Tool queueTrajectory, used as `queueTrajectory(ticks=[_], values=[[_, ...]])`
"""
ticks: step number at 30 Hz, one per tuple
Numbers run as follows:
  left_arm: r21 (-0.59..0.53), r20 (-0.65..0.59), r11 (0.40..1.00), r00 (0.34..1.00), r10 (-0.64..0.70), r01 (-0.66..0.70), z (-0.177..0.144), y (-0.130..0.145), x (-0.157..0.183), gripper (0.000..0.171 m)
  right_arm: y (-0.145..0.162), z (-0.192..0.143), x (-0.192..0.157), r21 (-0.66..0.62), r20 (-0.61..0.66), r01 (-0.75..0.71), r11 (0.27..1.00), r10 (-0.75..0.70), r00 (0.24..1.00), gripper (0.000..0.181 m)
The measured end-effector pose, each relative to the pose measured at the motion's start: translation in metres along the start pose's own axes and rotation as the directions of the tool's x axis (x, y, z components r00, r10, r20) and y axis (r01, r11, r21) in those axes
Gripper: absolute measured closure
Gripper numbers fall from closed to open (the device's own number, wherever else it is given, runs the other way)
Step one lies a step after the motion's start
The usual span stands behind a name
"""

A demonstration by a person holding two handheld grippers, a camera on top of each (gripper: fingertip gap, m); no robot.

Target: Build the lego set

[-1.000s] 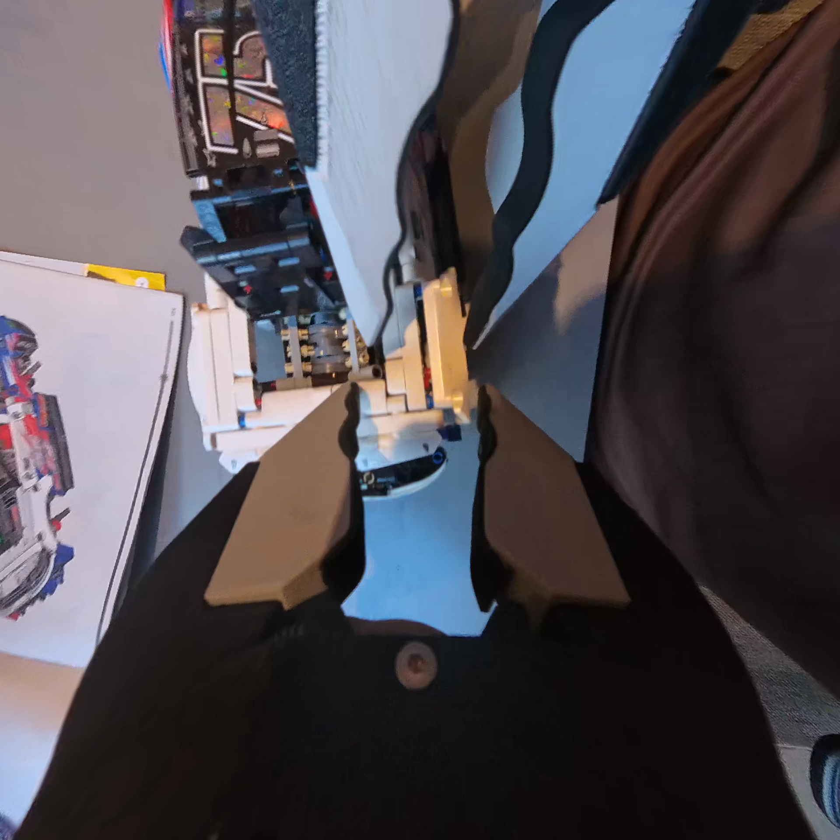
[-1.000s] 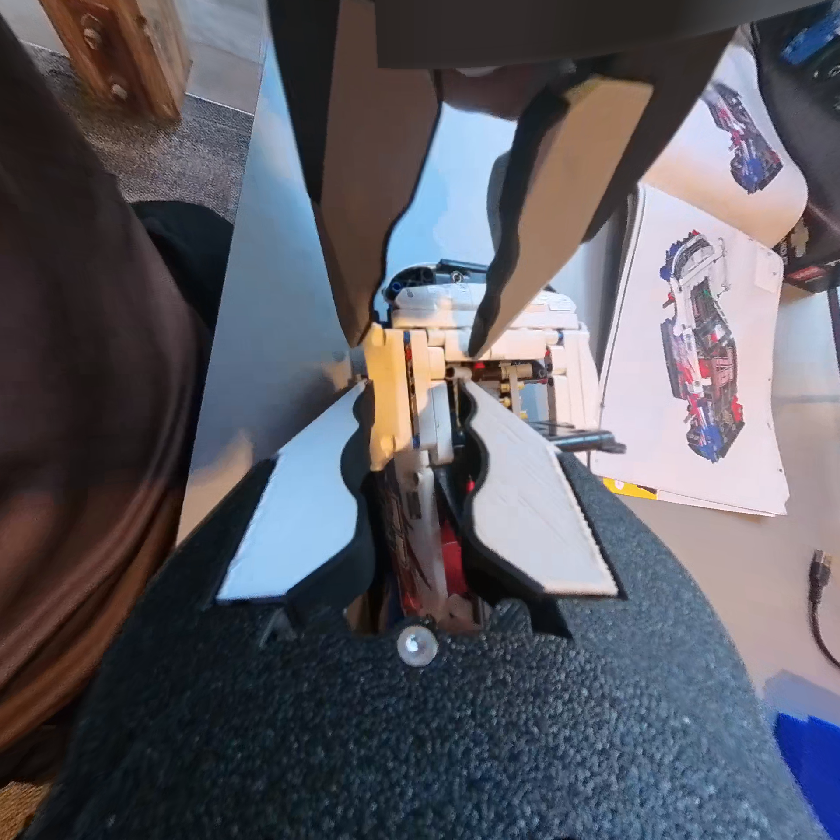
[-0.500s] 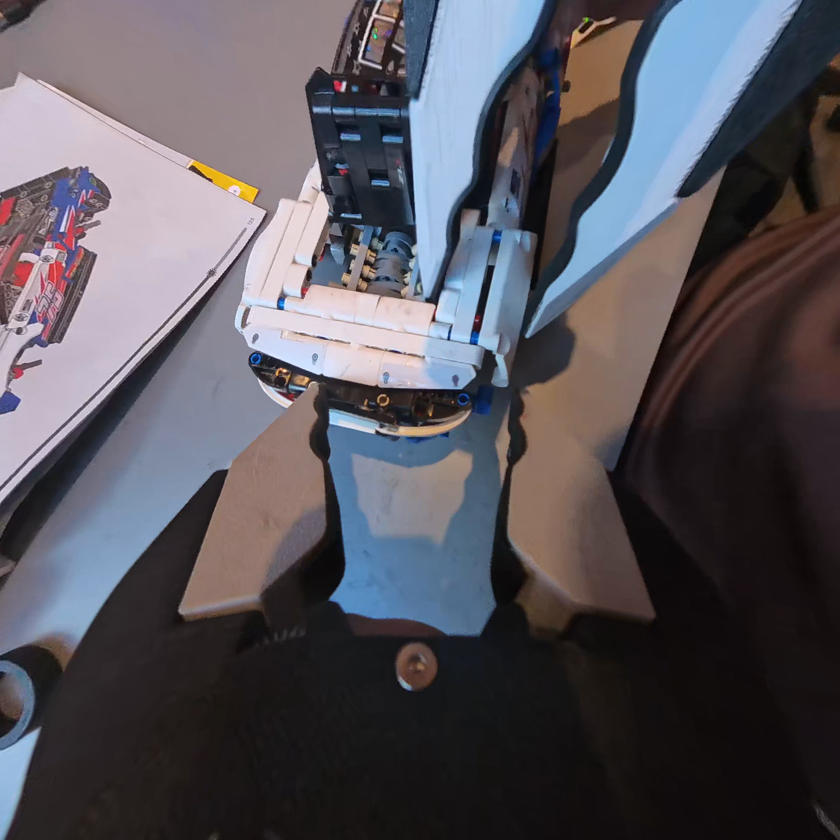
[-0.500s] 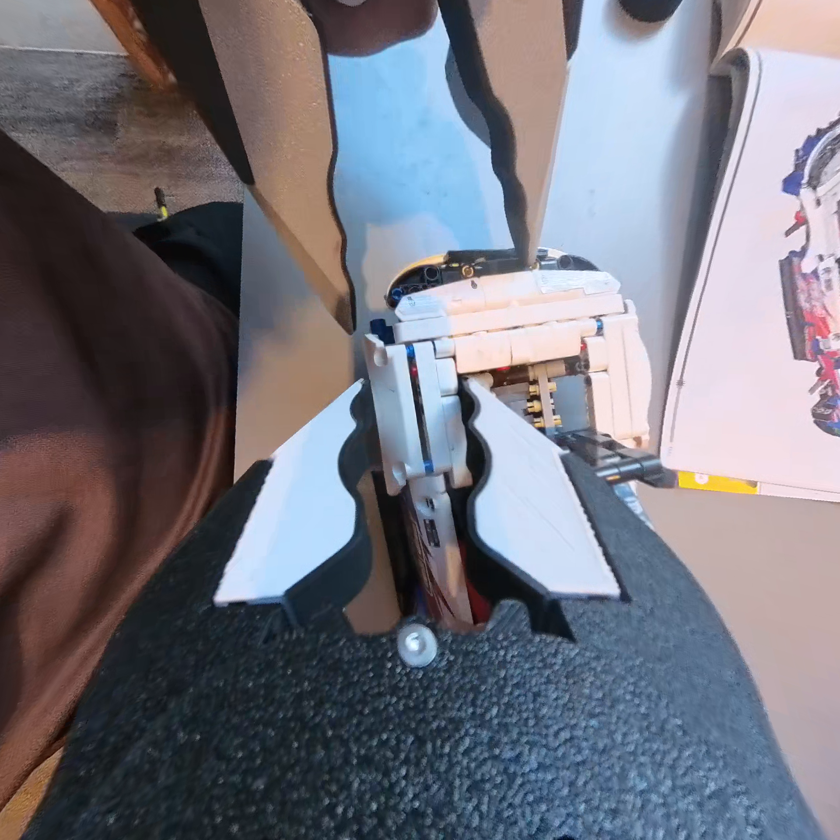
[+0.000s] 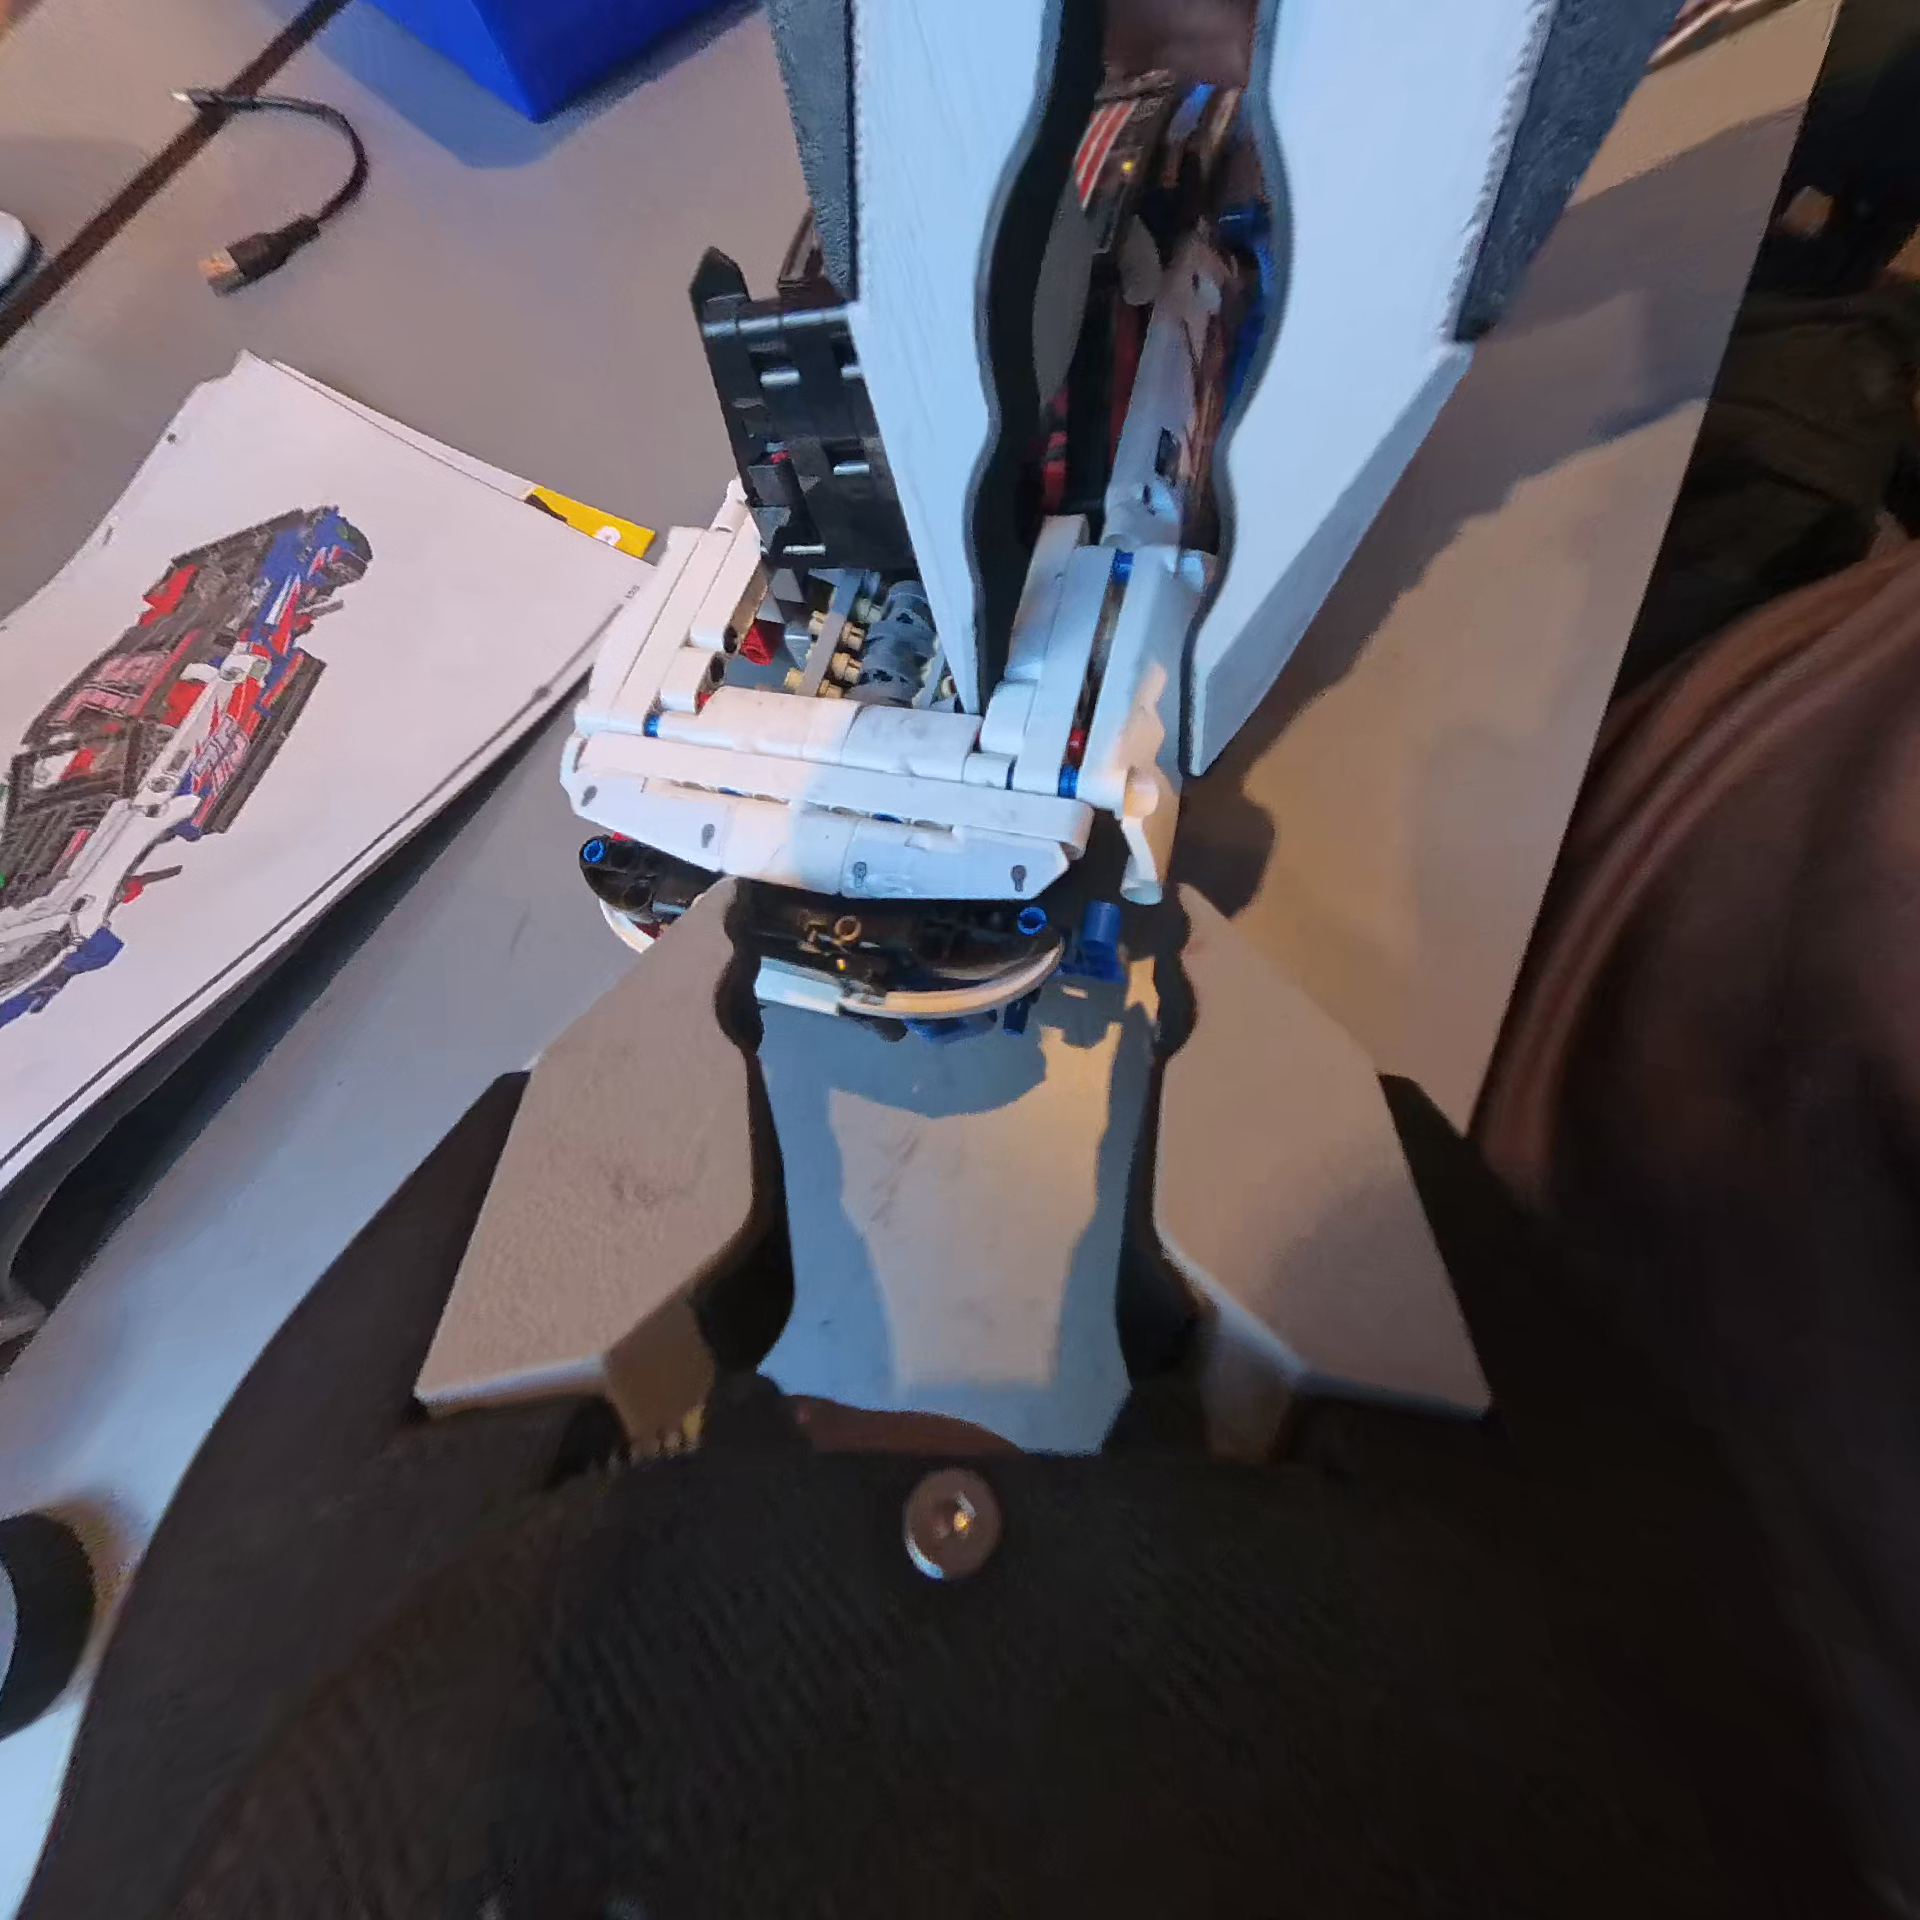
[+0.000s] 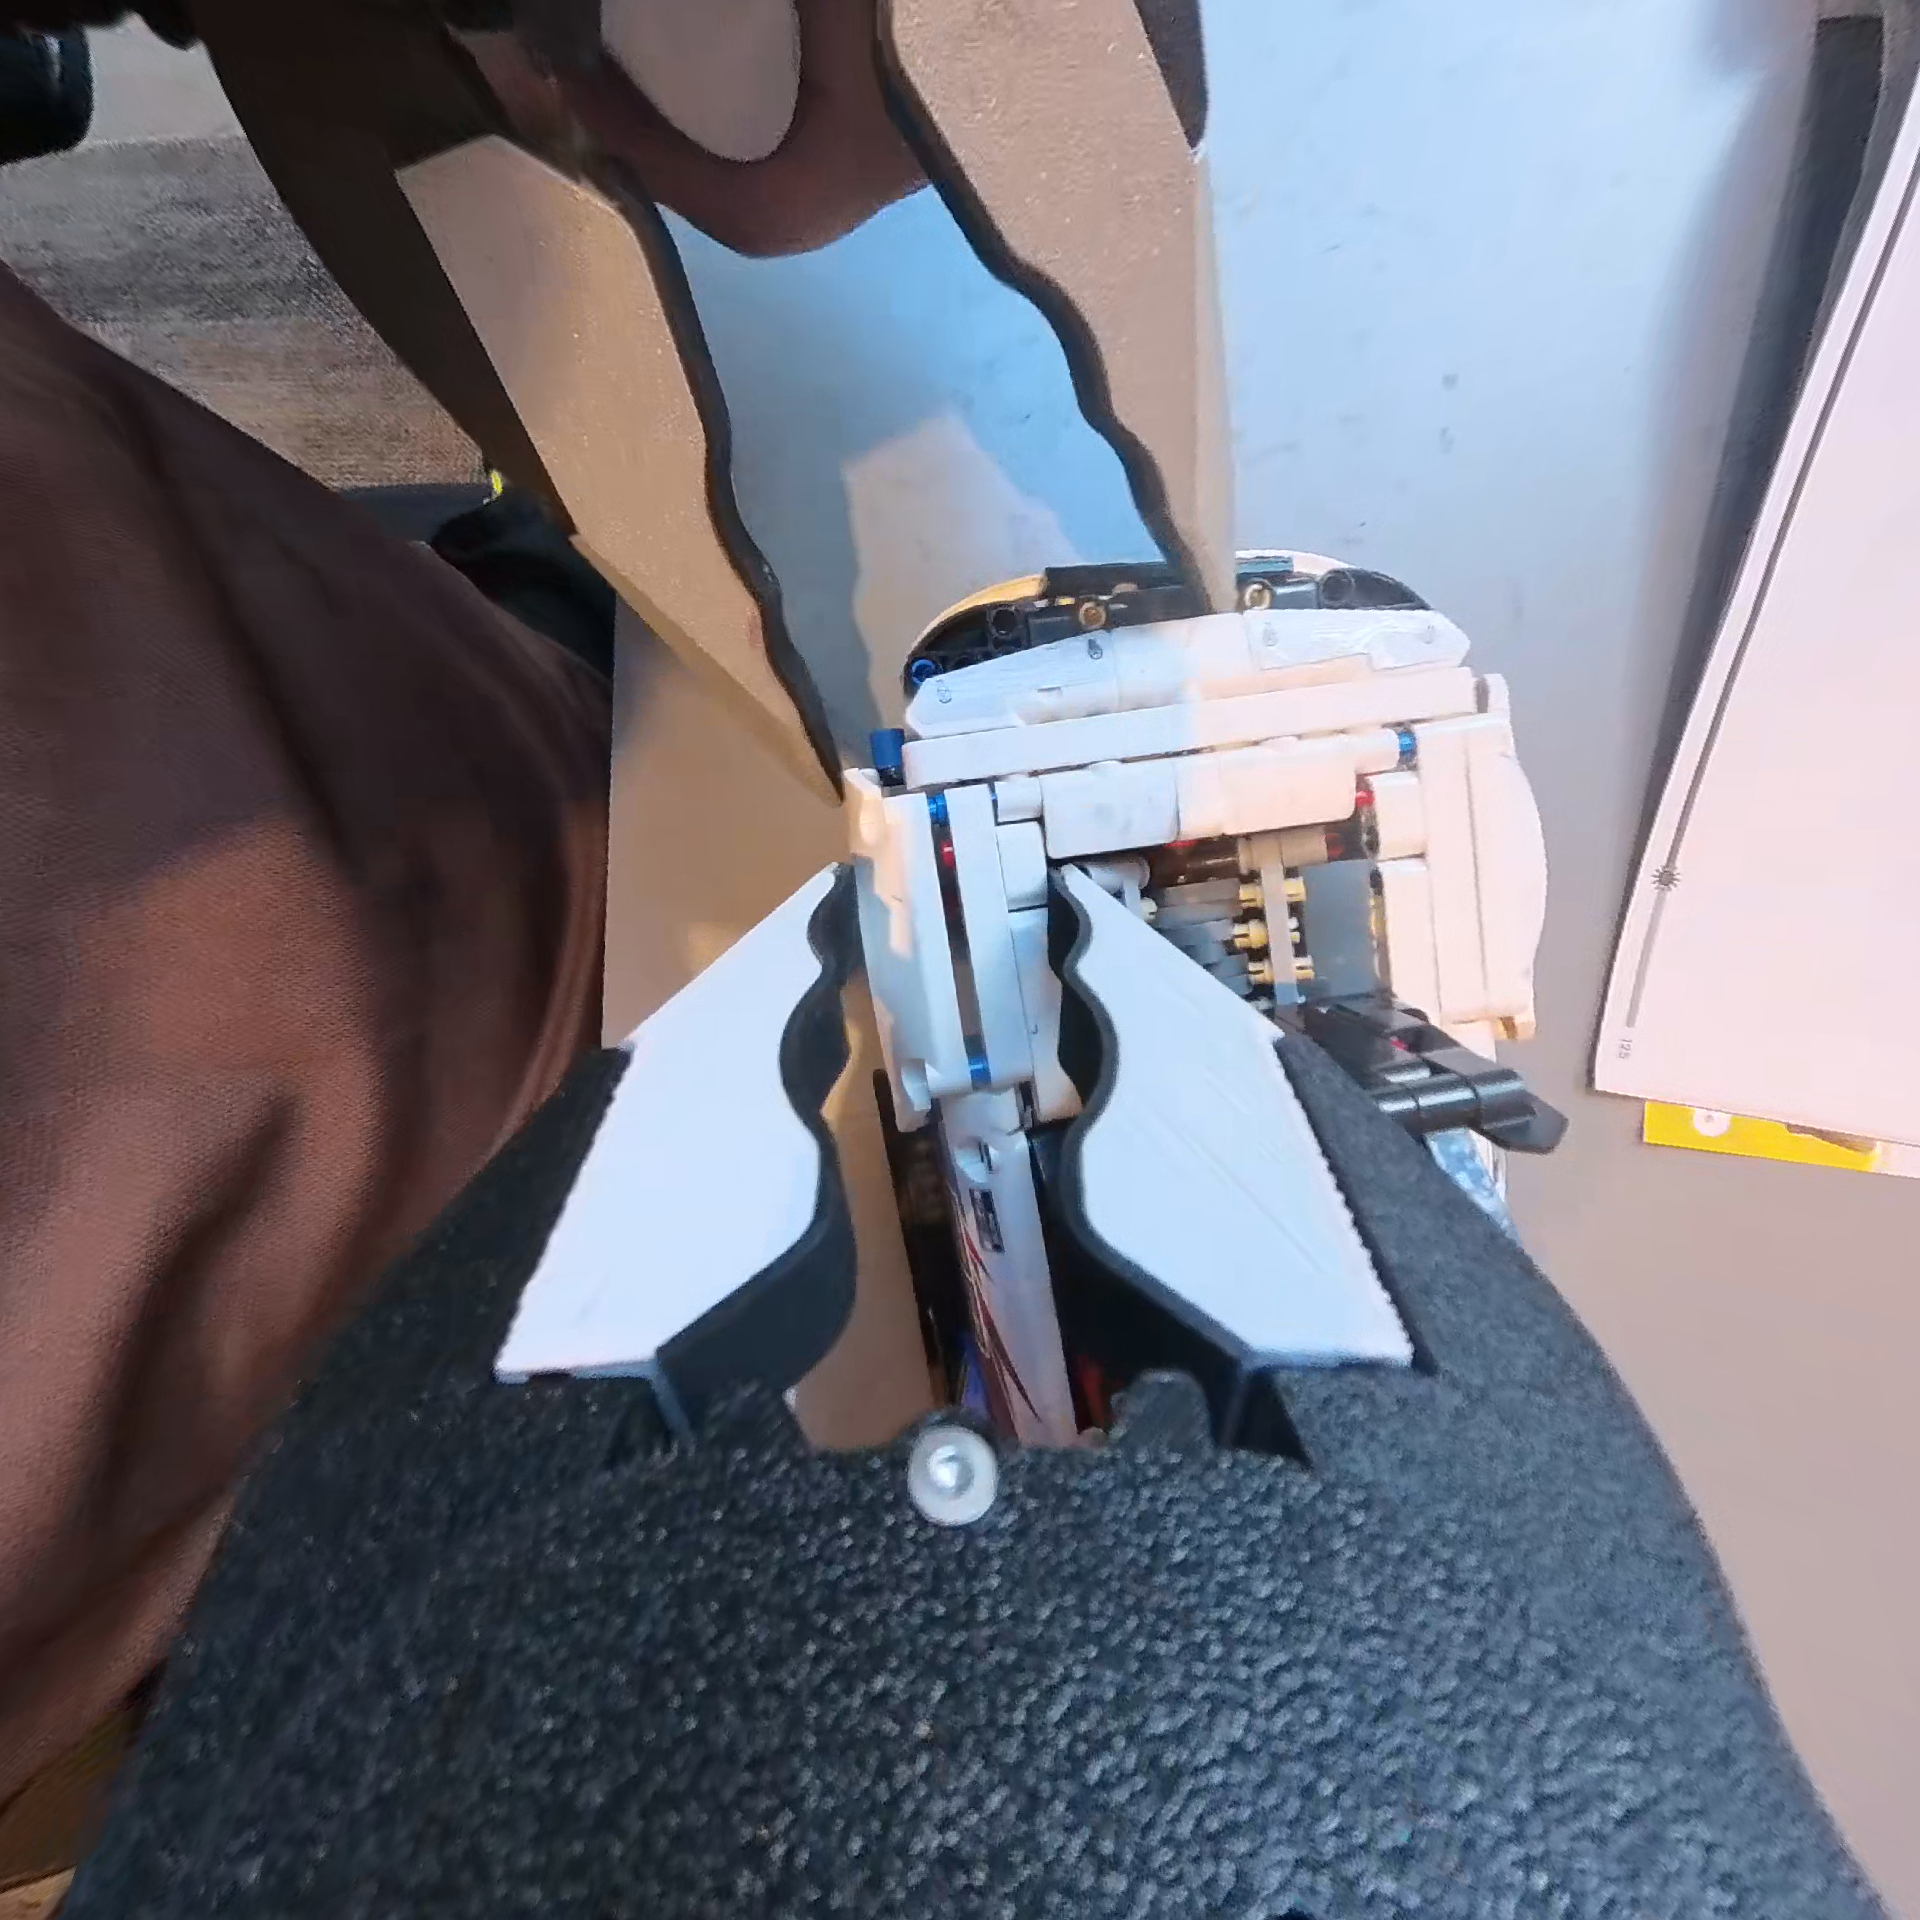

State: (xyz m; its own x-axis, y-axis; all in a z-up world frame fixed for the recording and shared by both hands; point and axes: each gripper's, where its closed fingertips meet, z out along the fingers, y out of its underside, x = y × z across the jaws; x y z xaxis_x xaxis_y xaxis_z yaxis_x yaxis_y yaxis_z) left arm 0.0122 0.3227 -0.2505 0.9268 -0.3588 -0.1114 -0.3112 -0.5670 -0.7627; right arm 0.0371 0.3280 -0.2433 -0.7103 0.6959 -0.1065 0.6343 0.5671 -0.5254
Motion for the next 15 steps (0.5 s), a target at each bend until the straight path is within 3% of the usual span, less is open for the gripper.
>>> queueTrajectory(ticks=[9, 15], values=[[0.062, 0.031, 0.998, 0.999, -0.013, 0.011, -0.002, -0.002, 0.002, 0.108, -0.001, 0.002, 0.000, 0.032, 0.016, -0.023, 0.999, 0.022, 1.000, 0.157], [0.059, 0.031, 0.998, 1.000, -0.006, 0.004, -0.004, -0.003, 0.001, 0.101, -0.002, -0.011, -0.002, 0.020, -0.027, -0.007, 1.000, 0.008, 1.000, 0.139]])
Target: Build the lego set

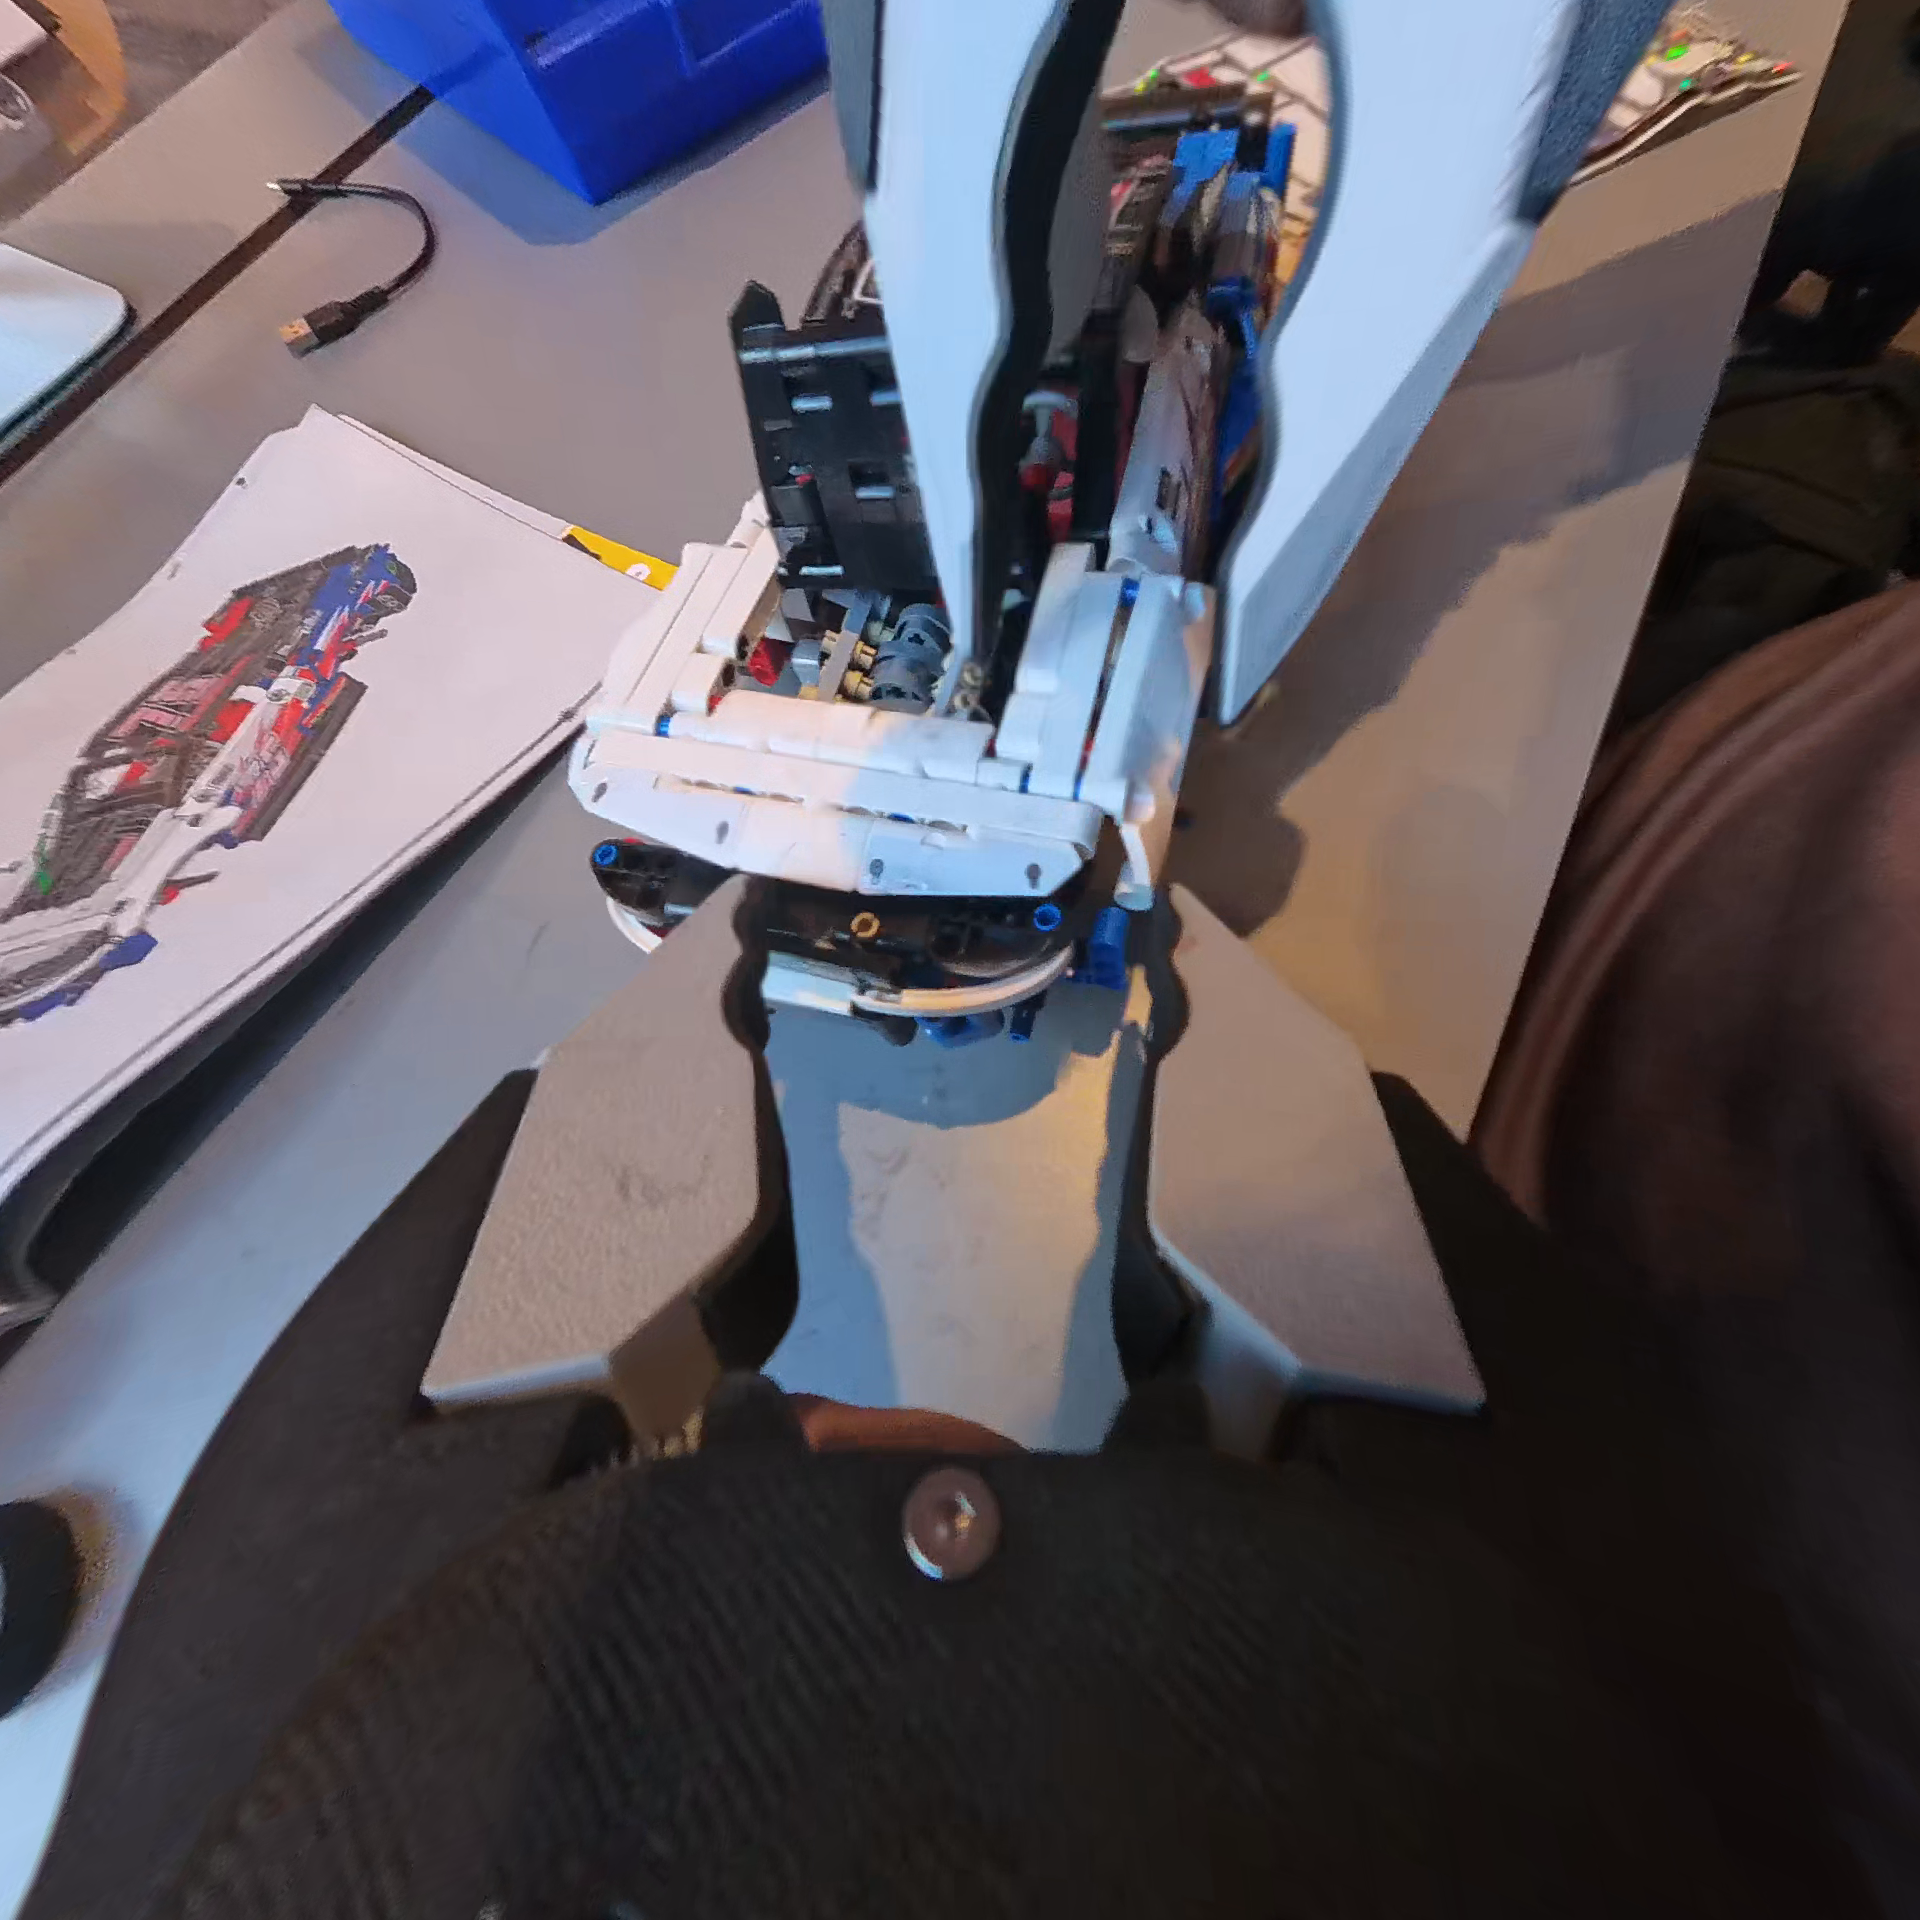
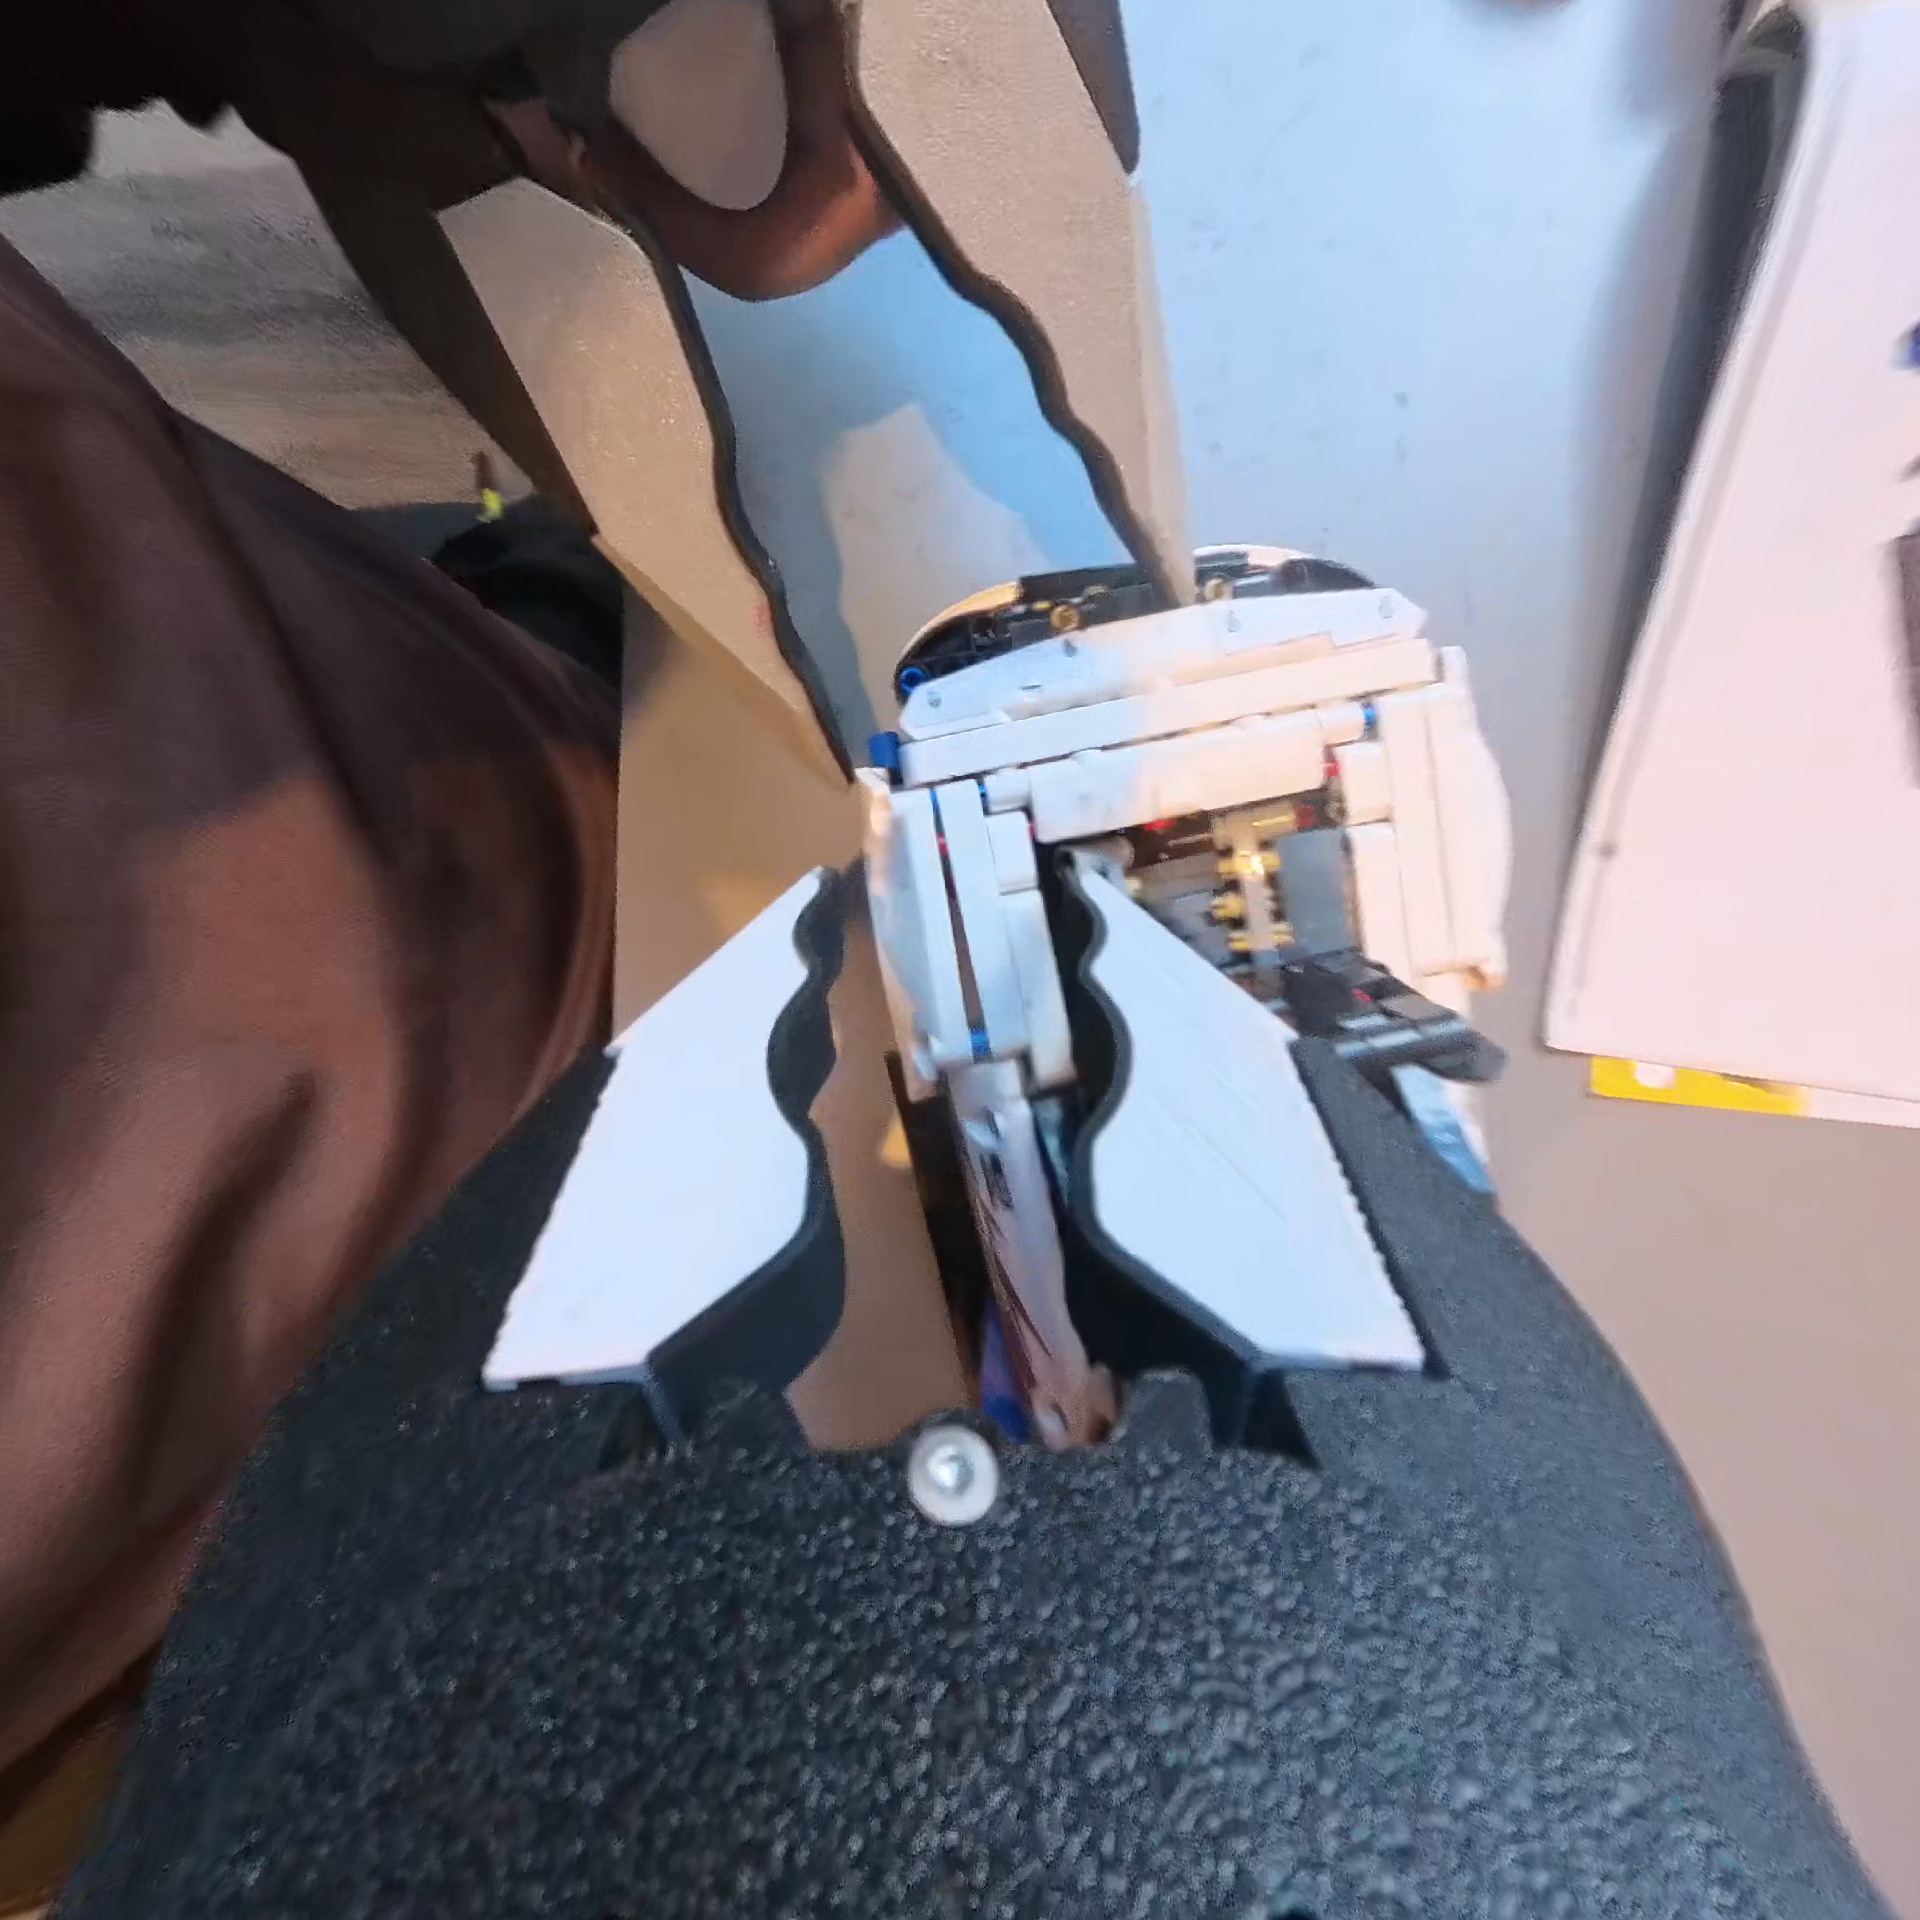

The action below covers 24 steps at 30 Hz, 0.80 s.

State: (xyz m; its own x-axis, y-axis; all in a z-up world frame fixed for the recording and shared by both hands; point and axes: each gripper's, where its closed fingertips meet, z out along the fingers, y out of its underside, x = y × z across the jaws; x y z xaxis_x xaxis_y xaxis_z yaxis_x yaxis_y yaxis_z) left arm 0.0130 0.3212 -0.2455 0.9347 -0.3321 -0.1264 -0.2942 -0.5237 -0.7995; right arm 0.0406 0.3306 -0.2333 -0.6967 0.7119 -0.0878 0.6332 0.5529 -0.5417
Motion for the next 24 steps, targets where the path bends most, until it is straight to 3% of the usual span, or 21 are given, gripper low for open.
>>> queueTrajectory(ticks=[4, 9, 13, 18, 24], values=[[0.044, -0.023, 0.998, 0.999, 0.044, -0.043, -0.007, -0.024, 0.004, 0.105, -0.001, -0.033, 0.002, 0.033, -0.208, 0.130, 0.991, -0.120, 0.971, 0.139], [-0.049, -0.200, 0.997, 0.979, 0.044, -0.055, 0.017, -0.052, 0.026, 0.121, 0.027, -0.053, 0.007, 0.184, -0.299, 0.039, 0.982, 0.018, 0.954, 0.141], [-0.254, -0.228, 0.961, 0.973, 0.048, -0.107, 0.038, -0.035, 0.031, 0.129, 0.056, -0.054, 0.007, 0.250, -0.312, -0.016, 0.968, 0.096, 0.945, 0.142], [-0.321, -0.212, 0.940, 0.976, 0.047, -0.115, 0.044, -0.034, 0.037, 0.138, 0.079, -0.057, 0.006, 0.312, -0.287, -0.025, 0.950, 0.119, 0.950, 0.145], [-0.321, -0.210, 0.947, 0.977, -0.050, -0.021, 0.043, -0.036, 0.038, 0.145, 0.080, -0.054, 0.004, 0.391, -0.214, -0.006, 0.920, 0.097, 0.972, 0.146]])
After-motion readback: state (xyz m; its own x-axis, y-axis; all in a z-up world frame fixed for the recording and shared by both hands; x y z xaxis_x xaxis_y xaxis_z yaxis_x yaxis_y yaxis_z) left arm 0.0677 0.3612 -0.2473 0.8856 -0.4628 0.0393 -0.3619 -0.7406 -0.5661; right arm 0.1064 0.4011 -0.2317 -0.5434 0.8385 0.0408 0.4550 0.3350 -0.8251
